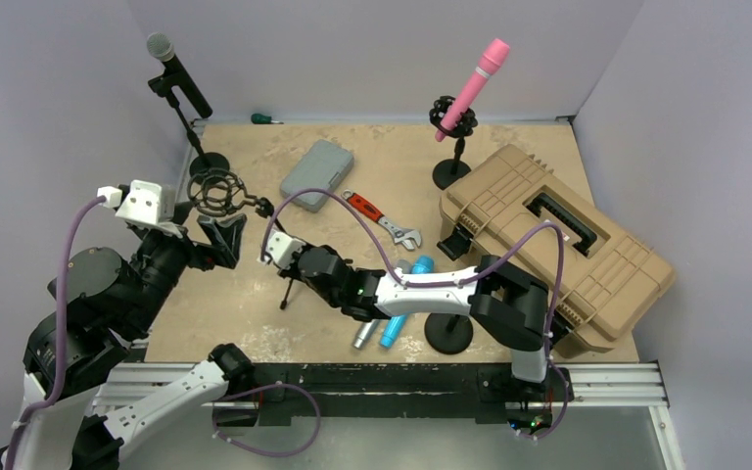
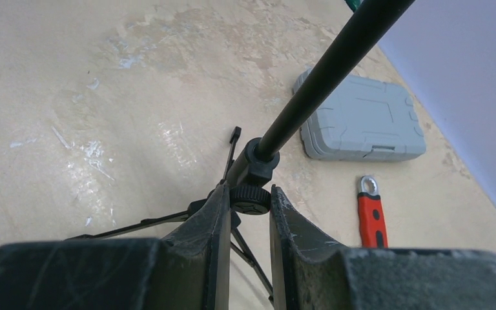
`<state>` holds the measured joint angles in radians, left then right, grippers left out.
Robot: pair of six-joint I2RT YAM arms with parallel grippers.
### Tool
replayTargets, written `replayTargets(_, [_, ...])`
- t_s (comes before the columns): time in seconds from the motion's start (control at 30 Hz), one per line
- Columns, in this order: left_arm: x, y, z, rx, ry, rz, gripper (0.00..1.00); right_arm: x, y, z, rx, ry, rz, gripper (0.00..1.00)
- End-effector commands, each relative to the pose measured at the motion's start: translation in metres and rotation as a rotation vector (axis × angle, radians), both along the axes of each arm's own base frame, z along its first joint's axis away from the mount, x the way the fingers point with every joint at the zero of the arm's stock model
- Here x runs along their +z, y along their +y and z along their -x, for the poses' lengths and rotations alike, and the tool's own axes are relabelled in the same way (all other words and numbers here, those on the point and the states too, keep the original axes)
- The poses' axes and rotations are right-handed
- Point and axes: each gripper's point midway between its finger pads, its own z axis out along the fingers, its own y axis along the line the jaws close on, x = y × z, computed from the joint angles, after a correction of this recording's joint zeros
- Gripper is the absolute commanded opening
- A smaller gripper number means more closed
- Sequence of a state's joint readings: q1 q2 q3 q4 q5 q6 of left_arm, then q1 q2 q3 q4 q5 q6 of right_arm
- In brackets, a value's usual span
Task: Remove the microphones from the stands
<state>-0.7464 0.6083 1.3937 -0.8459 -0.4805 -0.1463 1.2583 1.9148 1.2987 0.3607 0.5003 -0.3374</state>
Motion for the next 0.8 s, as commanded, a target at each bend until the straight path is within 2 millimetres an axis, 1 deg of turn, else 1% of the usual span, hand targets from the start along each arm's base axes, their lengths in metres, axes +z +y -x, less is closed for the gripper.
replayTargets(0.0, [0.005, -0.002, -0.004, 0.011, -0.014, 0.027, 0.89, 0.035, 0.009, 0.008, 0.035, 0.028, -0.204, 0.00])
replayTargets(0.2, [0.003, -0.006, -0.006, 0.002, -0.004, 0.020, 0.90, 0.017, 0.008, 0.010, 0.049, 0.044, -0.179, 0.00])
replayTargets(0.3, [-0.004, -0.012, -0.010, -0.009, 0.028, 0.000, 0.90, 0.012, 0.008, 0.014, 0.072, 0.059, -0.194, 0.00])
replayTargets(0.33, [-0.008, -0.014, -0.011, -0.009, 0.048, -0.007, 0.90, 0.010, 0.007, 0.016, 0.082, 0.066, -0.203, 0.01])
replayTargets(0.47, [-0.028, -0.023, -0.021, 0.006, 0.135, -0.042, 0.90, 0.010, 0.003, 0.021, 0.125, 0.103, -0.267, 0.16])
replayTargets(0.57, [-0.036, -0.030, -0.026, 0.007, 0.175, -0.050, 0.90, 0.015, 0.000, 0.020, 0.131, 0.123, -0.306, 0.27])
replayTargets(0.67, [-0.037, -0.035, -0.027, -0.009, 0.180, -0.036, 0.89, 0.031, -0.004, 0.016, 0.127, 0.140, -0.356, 0.37])
replayTargets(0.77, [-0.033, -0.038, -0.028, -0.020, 0.169, -0.023, 0.89, 0.048, -0.008, 0.010, 0.122, 0.201, -0.407, 0.46])
